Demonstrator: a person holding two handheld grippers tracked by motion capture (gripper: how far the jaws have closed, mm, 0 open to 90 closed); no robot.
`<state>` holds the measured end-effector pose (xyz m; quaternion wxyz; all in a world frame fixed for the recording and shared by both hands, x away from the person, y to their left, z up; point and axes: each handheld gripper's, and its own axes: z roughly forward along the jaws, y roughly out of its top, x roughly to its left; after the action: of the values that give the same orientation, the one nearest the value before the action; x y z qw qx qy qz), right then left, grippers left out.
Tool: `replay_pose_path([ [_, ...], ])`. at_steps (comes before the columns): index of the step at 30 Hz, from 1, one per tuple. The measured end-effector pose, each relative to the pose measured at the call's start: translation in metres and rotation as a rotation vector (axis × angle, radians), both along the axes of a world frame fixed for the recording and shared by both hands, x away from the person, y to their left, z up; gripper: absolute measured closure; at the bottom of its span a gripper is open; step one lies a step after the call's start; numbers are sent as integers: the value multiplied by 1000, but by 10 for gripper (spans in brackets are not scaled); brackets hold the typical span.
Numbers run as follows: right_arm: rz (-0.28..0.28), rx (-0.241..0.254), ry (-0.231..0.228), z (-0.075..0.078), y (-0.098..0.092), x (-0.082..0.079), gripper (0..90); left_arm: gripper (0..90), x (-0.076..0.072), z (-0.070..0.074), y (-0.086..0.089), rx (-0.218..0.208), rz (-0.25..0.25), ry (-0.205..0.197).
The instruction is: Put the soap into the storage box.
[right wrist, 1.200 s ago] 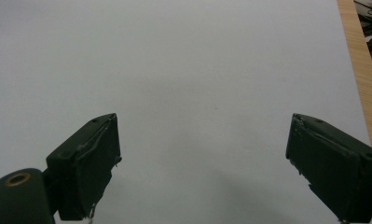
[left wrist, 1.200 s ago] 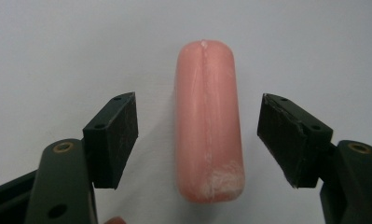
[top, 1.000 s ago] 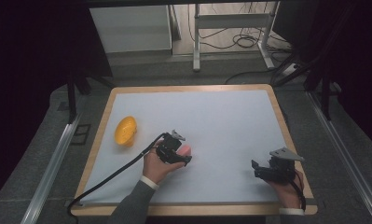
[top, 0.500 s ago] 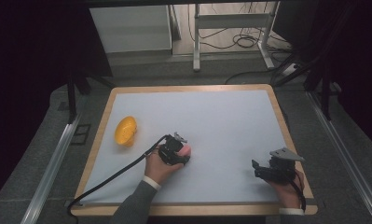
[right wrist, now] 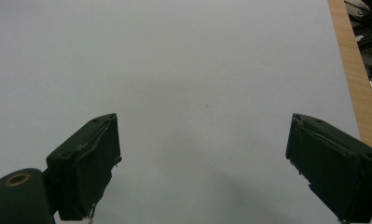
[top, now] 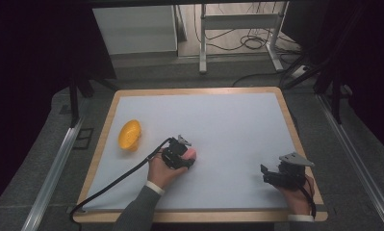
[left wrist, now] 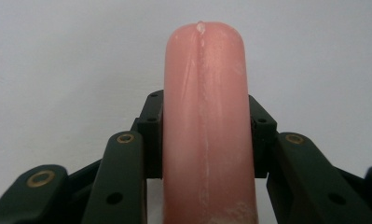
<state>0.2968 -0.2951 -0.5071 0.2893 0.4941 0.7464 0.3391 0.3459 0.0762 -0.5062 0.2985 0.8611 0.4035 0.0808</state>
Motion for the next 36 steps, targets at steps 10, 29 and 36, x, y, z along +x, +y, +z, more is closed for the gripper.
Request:
replay_pose_path([
  [10,2,0,1,0,1,0,96,598,-2,15,19,-39,24,-33],
  [29,-4,1,3,0,0,0,96,598,-5,18,45,-42,73,-44],
  [36,-4,2,2,0,-1,0,96,598,-5,20,52,-32,83,-46],
])
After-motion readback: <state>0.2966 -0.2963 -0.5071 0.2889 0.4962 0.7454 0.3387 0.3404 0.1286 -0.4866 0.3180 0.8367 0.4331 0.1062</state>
